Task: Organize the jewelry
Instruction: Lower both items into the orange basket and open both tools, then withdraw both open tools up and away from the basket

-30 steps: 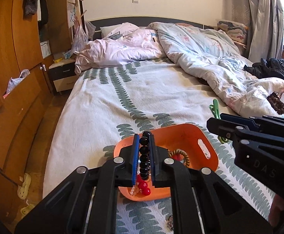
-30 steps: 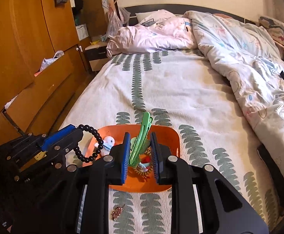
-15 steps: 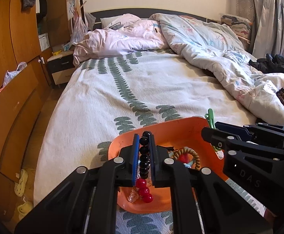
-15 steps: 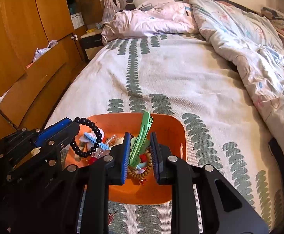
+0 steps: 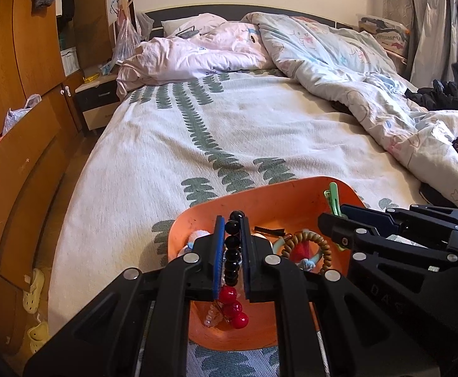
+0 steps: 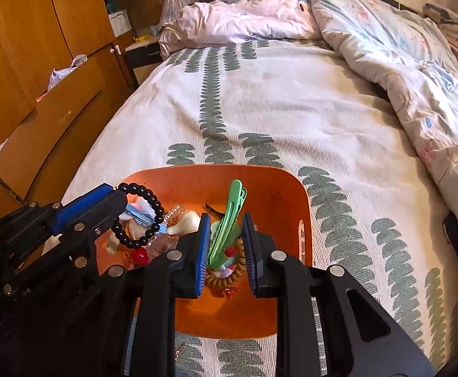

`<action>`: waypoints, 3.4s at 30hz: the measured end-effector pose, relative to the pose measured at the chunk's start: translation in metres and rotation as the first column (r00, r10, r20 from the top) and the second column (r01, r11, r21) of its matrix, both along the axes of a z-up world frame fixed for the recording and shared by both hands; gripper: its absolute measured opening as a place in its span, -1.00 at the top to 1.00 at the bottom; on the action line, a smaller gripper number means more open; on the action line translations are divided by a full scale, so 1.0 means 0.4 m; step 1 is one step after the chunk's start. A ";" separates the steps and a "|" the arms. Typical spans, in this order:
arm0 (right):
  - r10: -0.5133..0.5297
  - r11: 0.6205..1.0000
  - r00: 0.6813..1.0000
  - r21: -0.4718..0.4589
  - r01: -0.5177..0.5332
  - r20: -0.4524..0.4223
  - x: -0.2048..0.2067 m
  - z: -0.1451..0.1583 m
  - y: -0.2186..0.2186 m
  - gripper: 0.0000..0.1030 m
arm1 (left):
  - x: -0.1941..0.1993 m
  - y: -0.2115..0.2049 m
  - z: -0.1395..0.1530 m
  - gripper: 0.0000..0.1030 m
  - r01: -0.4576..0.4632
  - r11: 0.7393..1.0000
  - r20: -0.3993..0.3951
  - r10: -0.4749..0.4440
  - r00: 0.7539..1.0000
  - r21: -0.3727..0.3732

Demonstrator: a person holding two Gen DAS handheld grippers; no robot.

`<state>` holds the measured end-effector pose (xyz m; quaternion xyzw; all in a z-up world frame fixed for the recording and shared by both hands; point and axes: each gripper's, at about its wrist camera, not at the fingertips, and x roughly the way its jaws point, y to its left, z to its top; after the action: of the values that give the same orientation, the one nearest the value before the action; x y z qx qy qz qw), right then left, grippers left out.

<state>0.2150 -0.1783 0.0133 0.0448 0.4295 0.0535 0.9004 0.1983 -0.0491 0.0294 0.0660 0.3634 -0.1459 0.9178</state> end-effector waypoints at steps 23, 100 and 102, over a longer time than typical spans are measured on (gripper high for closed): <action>-0.002 1.000 0.999 0.000 0.002 -0.033 0.015 -0.031 -0.014 0.58 | 0.004 0.004 -0.013 0.79 0.000 1.000 0.004 0.000 1.000 0.008; -0.098 0.989 0.995 0.115 0.097 -0.001 -0.494 -0.005 -0.047 -0.82 | -0.376 0.131 -0.023 -0.84 -0.166 0.984 0.012 0.166 0.986 0.055; -0.097 0.989 0.995 0.116 0.096 0.007 -0.475 0.006 -0.049 -0.82 | -0.367 0.133 -0.024 -0.84 -0.169 0.984 0.011 0.169 0.986 0.056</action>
<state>0.0251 -0.1980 0.0158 0.1170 0.4173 0.0348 0.9005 0.0516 0.0041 0.0196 0.0613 0.3689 -0.0568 0.9257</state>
